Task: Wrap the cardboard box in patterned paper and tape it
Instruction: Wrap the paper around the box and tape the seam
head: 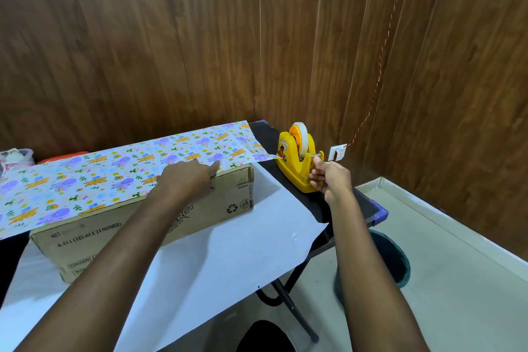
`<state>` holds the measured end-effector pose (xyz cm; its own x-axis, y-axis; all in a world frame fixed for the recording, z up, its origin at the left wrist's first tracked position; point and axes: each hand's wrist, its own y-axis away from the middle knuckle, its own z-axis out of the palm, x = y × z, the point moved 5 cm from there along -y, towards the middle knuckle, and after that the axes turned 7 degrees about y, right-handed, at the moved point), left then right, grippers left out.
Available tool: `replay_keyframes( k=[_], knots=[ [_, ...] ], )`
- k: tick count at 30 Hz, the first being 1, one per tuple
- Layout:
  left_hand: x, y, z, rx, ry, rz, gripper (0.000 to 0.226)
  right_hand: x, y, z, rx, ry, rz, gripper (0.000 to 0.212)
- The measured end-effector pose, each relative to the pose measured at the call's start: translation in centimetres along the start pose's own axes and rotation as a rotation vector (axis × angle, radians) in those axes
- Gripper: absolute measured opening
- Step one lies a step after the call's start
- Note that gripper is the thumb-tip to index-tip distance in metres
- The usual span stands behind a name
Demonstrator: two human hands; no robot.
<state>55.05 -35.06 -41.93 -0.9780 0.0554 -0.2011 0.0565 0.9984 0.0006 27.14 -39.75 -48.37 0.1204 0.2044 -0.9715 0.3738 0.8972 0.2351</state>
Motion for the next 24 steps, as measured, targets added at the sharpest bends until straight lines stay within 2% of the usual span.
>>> replay_keyframes(
  k=[9, 16, 24],
  knots=[
    [0.1, 0.2, -0.1, 0.016, -0.028, 0.013, 0.059, 0.1, 0.1, 0.6, 0.031, -0.184, 0.018, 0.016],
    [0.2, 0.4, -0.4, 0.042, -0.047, 0.027, 0.058, 0.4, -0.2, 0.5, -0.076, -0.252, 0.085, 0.011],
    [-0.3, 2.5, 0.4, 0.226, -0.079, 0.035, 0.054, 0.5, 0.0, 1.4, -0.186, -0.418, 0.207, 0.01]
  ],
)
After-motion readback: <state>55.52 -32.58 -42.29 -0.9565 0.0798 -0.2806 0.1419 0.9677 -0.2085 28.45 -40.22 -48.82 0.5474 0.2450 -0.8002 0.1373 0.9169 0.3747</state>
